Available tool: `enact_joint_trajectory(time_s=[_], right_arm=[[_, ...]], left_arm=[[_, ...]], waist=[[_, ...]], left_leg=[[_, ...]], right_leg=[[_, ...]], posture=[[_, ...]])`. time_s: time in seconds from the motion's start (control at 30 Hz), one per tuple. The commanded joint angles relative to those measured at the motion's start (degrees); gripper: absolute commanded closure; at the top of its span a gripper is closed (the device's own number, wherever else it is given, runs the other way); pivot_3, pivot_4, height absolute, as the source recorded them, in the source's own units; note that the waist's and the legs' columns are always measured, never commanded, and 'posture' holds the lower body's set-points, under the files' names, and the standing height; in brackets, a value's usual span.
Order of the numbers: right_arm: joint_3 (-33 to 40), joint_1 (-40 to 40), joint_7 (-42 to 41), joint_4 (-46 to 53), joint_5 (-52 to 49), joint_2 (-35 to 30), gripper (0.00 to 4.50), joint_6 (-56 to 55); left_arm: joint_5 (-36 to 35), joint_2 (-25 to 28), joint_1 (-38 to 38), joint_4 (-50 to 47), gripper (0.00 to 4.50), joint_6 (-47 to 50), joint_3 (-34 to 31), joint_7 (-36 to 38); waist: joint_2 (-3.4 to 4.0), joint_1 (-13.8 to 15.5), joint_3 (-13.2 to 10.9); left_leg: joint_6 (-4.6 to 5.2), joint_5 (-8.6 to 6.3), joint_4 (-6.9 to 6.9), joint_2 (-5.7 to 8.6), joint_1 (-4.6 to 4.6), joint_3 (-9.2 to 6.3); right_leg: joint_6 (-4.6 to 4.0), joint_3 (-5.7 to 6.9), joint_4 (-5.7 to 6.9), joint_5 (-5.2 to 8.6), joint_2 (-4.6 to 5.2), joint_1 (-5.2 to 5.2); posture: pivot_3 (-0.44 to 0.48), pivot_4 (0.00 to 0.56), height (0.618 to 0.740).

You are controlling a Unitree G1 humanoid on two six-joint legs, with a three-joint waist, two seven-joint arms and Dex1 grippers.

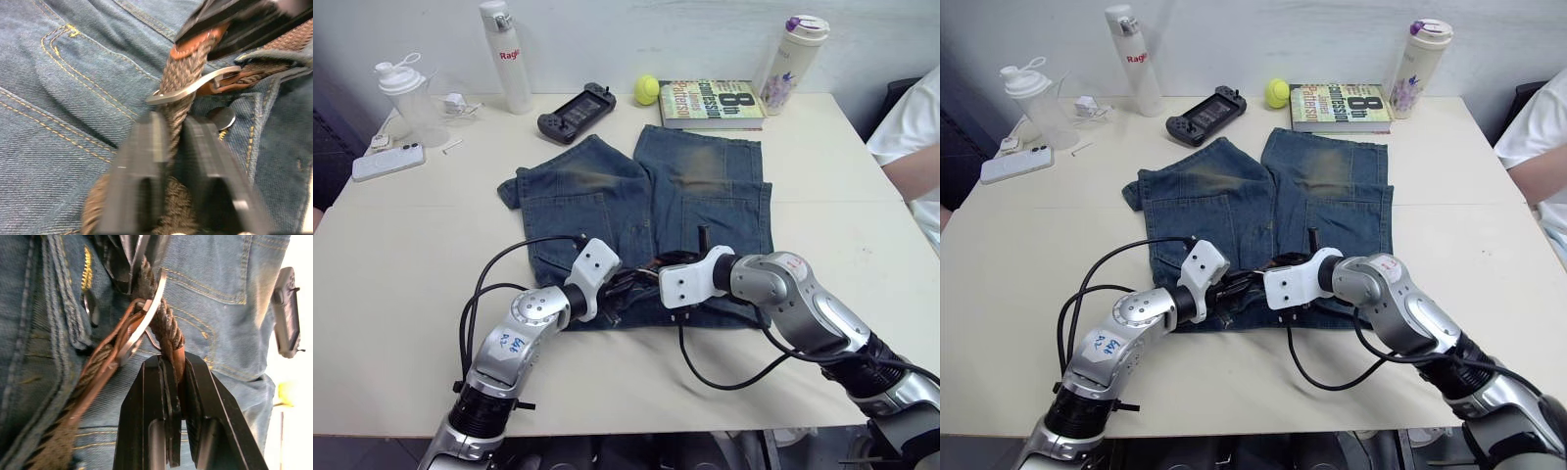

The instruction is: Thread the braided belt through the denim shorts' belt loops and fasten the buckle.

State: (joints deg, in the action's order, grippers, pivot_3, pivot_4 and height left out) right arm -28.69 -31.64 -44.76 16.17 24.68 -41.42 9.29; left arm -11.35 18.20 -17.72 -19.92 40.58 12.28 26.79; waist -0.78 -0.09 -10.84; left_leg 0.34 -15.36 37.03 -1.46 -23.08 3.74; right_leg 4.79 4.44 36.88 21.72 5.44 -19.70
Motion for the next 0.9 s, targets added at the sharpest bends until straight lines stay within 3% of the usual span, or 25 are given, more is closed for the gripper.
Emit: enact_joint_trajectory(time_s=[0.03,0.2,0.3,0.37,0.47,0.53,0.6,0.63,0.9], right_arm=[[3.4,1.3,-0.2,4.0,0.6,1.2,4.50,2.3],[5.6,4.1,0.4,6.1,1.1,2.2,4.50,5.5],[7.0,5.7,1.6,7.3,1.5,3.3,4.50,7.5],[7.5,6.2,2.0,7.7,1.9,3.7,4.50,7.8],[8.2,6.8,3.2,8.2,2.2,4.4,4.50,7.4],[8.3,6.9,3.5,8.6,2.3,4.6,4.50,7.3],[8.4,7.2,3.7,8.9,2.5,5.0,4.50,7.4],[8.4,7.3,3.8,9.0,2.7,5.1,4.50,7.3],[10.0,8.3,3.2,11.6,3.1,4.9,4.50,7.9]], left_arm=[[-3.1,0.9,0.7,-3.8,1.70,0.4,-1.9,2.4],[-12.2,6.1,4.2,-10.8,1.70,2.9,-9.5,9.4],[-26.7,10.9,6.8,-12.0,1.70,8.5,-21.2,16.9],[-30.4,14.0,7.2,-10.5,1.70,9.6,-25.1,19.3],[-29.2,18.6,5.8,-3.2,2.48,6.0,-28.6,22.5],[-26.9,19.4,2.8,2.2,3.37,2.0,-28.1,22.9],[-20.7,20.0,-1.3,9.3,4.30,-4.4,-23.3,23.8],[-17.8,20.2,-2.7,11.9,4.46,-7.3,-20.8,24.5],[-2.1,19.5,-8.3,30.5,4.46,-23.0,-6.5,28.0]], waist=[[0.00,0.0,0.0],[0.00,-0.2,0.0],[0.01,-0.2,0.0],[0.03,-0.2,0.0],[0.03,0.1,0.0],[0.03,0.2,0.0],[0.02,0.4,0.0],[0.02,0.4,0.0],[0.02,-0.3,0.0]], left_leg=[[0.00,0.00,0.01,0.00,0.00,-0.01],[-0.01,-0.01,-0.01,-0.05,-0.01,-0.01],[-0.04,-0.01,-0.02,-0.09,0.00,-0.01],[-0.06,-0.01,-0.01,-0.09,0.01,-0.03],[-0.06,-0.02,0.04,-0.03,0.02,-0.06],[-0.06,-0.02,0.03,0.03,0.02,-0.08],[-0.06,-0.02,0.04,0.08,0.01,-0.09],[-0.06,-0.02,0.03,0.08,0.00,-0.08],[-0.03,-0.03,-0.04,0.03,-0.11,0.12]], right_leg=[[0.00,0.00,0.00,0.00,-0.01,0.00],[0.00,-0.01,0.03,0.00,-0.04,-0.02],[-0.01,-0.02,0.02,0.00,-0.07,-0.02],[-0.03,-0.02,-0.01,0.01,-0.06,-0.02],[-0.03,-0.01,-0.10,0.01,-0.02,-0.01],[-0.03,-0.01,-0.09,0.02,0.01,-0.01],[-0.03,0.01,-0.08,0.02,0.03,-0.01],[-0.03,0.00,-0.08,0.01,0.01,-0.03],[-0.02,-0.07,0.18,0.01,-0.07,-0.24]], posture=[[0.000,0.150,0.740],[0.000,0.150,0.740],[0.000,0.150,0.740],[0.000,0.150,0.740],[0.000,0.150,0.740],[0.000,0.150,0.740],[0.000,0.150,0.740],[0.000,0.150,0.740],[0.000,0.150,0.740]])
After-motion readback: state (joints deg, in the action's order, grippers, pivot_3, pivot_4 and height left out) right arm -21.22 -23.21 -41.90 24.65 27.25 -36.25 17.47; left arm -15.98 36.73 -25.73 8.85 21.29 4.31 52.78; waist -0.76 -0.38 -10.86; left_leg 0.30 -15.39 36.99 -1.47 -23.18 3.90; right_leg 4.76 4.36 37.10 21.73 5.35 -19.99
